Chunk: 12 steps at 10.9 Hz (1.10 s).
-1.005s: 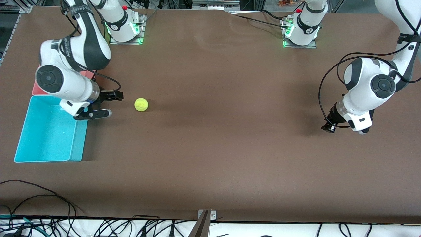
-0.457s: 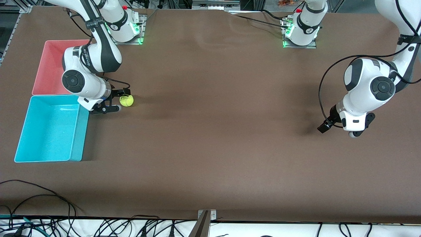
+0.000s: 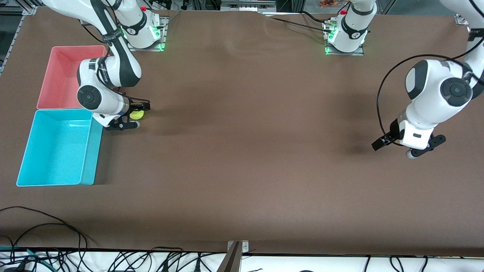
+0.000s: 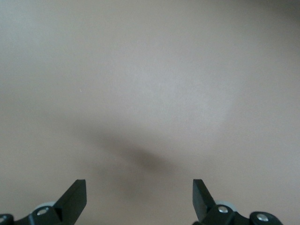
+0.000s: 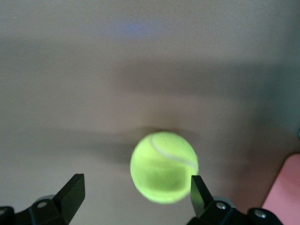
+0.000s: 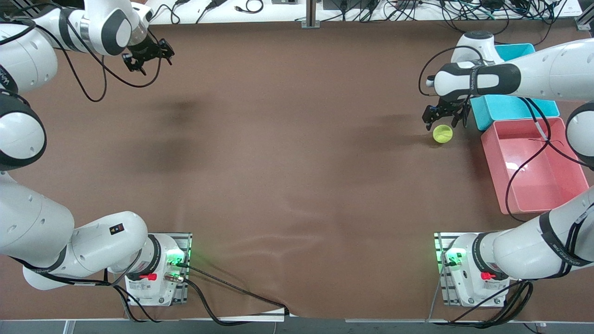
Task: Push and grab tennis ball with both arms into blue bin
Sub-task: 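Grasp the tennis ball with the right gripper while the left gripper withdraws, then carry the tennis ball with the right gripper over the blue bin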
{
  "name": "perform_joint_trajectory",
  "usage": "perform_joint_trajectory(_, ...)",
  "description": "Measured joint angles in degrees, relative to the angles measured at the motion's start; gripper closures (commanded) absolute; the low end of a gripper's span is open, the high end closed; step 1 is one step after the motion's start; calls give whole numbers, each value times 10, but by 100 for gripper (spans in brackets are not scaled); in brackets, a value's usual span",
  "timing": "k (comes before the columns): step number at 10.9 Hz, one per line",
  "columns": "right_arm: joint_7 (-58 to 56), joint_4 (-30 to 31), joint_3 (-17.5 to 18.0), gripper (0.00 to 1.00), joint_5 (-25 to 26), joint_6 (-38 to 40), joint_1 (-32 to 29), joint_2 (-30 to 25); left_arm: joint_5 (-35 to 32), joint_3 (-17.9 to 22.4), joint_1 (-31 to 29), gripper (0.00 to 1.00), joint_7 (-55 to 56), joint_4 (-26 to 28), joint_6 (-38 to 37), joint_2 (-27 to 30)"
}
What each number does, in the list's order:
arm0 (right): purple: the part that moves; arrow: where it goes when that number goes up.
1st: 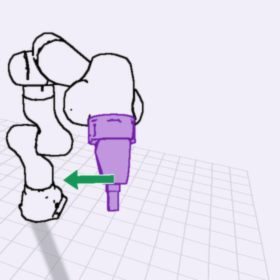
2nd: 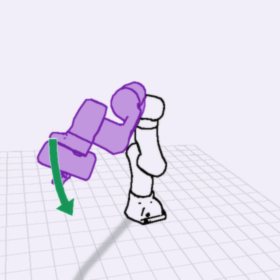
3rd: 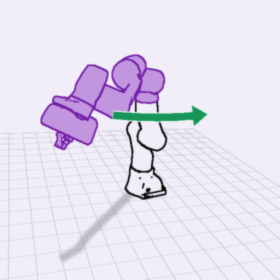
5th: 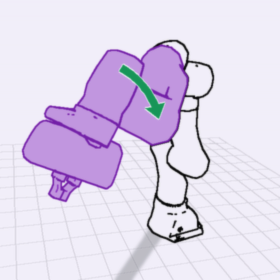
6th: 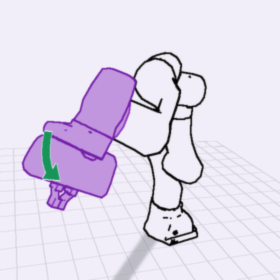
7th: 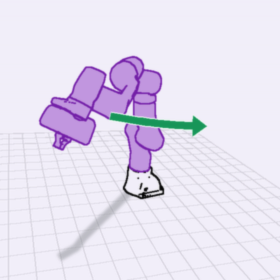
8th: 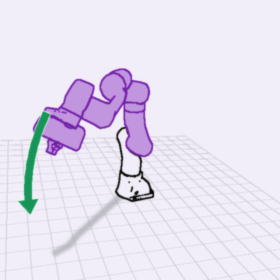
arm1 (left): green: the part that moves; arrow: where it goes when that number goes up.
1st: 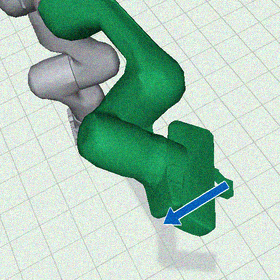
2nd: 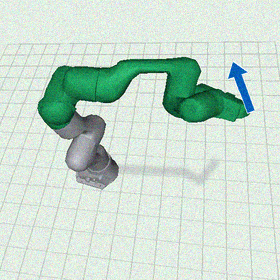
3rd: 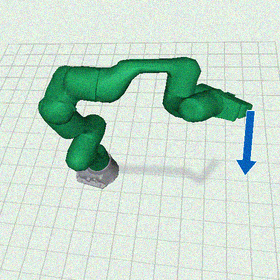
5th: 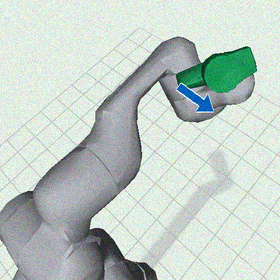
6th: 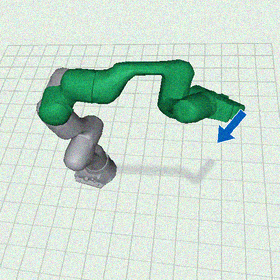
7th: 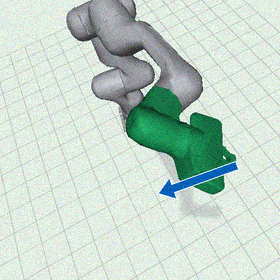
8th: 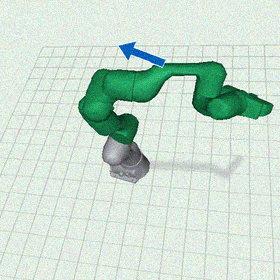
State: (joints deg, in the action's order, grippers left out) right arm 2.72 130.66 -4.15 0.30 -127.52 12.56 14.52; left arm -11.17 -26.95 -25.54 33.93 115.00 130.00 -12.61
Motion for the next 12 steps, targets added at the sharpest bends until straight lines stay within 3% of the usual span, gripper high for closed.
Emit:
perform_joint_trajectory(4,-5,12,-21,0,34,-50,-1,36,36,3,5,0,-167,-34,-91,58)
perform_joint_trajectory(5,-6,12,-24,0,35,-50,-2,39,70,23,19,0,-210,-58,-118,65)
perform_joint_trajectory(7,-8,18,-24,1,36,-50,-2,39,103,122,105,0,-265,-100,-165,77)
perform_joint_trajectory(8,-8,24,-24,14,36,-50,-2,39,104,153,140,0,-288,-118,-183,81)
perform_joint_trajectory(10,-9,36,-24,65,36,-50,-2,39,104,165,175,0,-337,-142,-205,90)
perform_joint_trajectory(11,-9,37,-24,78,36,-50,-2,39,104,177,194,0,-362,-148,-210,95)
perform_joint_trajectory(12,-8,37,-24,78,36,-50,-2,39,104,209,229,0,-379,-153,-217,102)
